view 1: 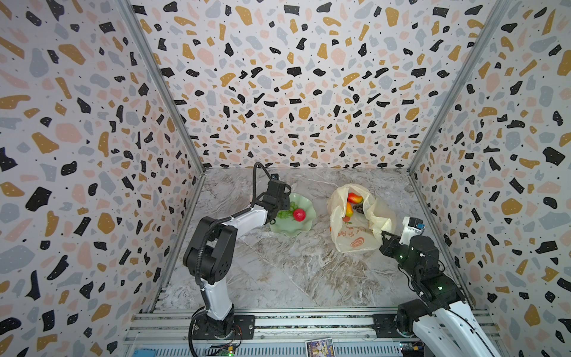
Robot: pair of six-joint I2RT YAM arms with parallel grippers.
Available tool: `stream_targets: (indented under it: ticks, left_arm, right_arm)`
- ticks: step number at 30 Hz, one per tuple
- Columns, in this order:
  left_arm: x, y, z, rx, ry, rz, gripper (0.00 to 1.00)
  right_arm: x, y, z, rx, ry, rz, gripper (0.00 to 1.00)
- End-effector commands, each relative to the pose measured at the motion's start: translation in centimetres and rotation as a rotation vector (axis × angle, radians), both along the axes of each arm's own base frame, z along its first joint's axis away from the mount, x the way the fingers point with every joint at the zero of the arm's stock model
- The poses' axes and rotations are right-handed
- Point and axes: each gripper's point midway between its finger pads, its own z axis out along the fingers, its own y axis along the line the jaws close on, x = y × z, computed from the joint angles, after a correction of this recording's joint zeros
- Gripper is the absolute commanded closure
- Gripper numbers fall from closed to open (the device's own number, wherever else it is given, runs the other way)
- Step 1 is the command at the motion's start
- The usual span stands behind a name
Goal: Take fruits out of the plastic bag
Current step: Place the fake fruit on the plate.
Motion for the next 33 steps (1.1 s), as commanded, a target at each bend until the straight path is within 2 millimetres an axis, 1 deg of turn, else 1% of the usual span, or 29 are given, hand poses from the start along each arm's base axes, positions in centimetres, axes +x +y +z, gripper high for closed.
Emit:
stream_targets:
  ticks: [1, 14, 17, 19, 22, 24, 31, 33]
  left_arm:
    - [-0.1, 0.3, 2.1, -0.009, -0.052, 0.013, 0.42]
    - [-0.2, 0.4, 3.1, -0.019, -0.077, 0.016, 0.43]
    - [-0.2, 0.4, 3.8, -0.027, -0.091, 0.019, 0.43]
    - [-0.3, 0.2, 5.0, -0.052, -0.114, 0.004, 0.43]
    - [-0.9, -1.1, 8.1, -0.148, -0.197, -0.047, 0.44]
    - [-1.4, -1.6, 10.0, -0.18, -0.247, -0.064, 0.44]
    - [-2.2, -1.7, 13.3, -0.193, -0.301, -0.085, 0.46]
    - [-2.6, -2.0, 14.2, -0.205, -0.317, -0.099, 0.46]
  right_arm:
    - [0.2, 0.2, 1.8, 0.015, -0.036, 0.0, 1.0]
    - [0.0, 0.4, 2.4, 0.011, -0.041, 0.005, 1.0]
    - [-0.1, 0.4, 2.3, 0.015, -0.038, 0.003, 1.0]
    - [-0.2, 0.4, 2.1, 0.019, -0.033, 0.005, 1.0]
    - [-0.2, 0.6, 1.5, 0.023, -0.015, 0.012, 1.0]
    - [-0.2, 0.6, 1.3, 0.027, -0.004, 0.011, 1.0]
    - [-0.3, 0.3, 2.1, 0.003, -0.025, 0.004, 1.0]
    - [-0.4, 0.2, 2.3, -0.003, -0.028, 0.003, 1.0]
